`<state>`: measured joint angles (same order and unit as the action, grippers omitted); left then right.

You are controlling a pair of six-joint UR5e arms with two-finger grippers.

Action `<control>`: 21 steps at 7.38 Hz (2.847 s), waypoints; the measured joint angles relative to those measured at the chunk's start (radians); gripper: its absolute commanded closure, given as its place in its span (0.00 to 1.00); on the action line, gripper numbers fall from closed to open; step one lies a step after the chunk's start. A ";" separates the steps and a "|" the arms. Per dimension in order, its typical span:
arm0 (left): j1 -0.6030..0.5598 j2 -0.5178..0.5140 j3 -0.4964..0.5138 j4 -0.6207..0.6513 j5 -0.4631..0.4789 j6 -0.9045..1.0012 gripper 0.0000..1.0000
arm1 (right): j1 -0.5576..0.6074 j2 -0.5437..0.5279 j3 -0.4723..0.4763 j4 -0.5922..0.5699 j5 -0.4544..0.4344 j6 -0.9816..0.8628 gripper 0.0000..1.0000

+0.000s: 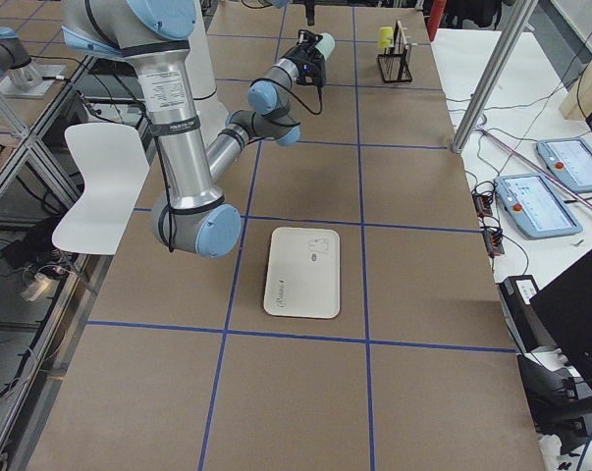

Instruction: Left arm grabs green cup and hands to right arm on tray

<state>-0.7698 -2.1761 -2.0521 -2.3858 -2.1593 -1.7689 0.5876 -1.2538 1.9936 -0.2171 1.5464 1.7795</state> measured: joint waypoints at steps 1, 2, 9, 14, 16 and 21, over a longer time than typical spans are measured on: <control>-0.002 0.029 0.001 0.008 -0.001 0.029 0.00 | 0.060 -0.006 0.007 -0.120 0.086 -0.002 1.00; -0.003 0.052 0.000 0.050 -0.001 0.075 0.00 | 0.148 -0.011 0.008 -0.241 0.208 -0.005 1.00; -0.068 0.079 -0.023 0.844 0.095 0.687 0.00 | 0.472 -0.033 0.096 -1.135 0.577 -0.498 1.00; -0.225 0.276 -0.102 1.194 0.211 1.312 0.00 | 0.517 -0.211 0.169 -1.368 0.525 -0.992 1.00; -0.423 0.401 -0.094 1.196 0.088 1.577 0.00 | 0.541 -0.280 0.175 -1.363 0.537 -1.104 1.00; -0.711 0.652 0.262 1.081 -0.015 1.879 0.00 | 0.560 -0.383 0.173 -1.272 0.564 -1.162 1.00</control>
<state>-1.4804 -1.5237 -1.7900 -1.3046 -2.1746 0.1097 1.1471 -1.6371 2.1669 -1.4890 2.1102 0.6170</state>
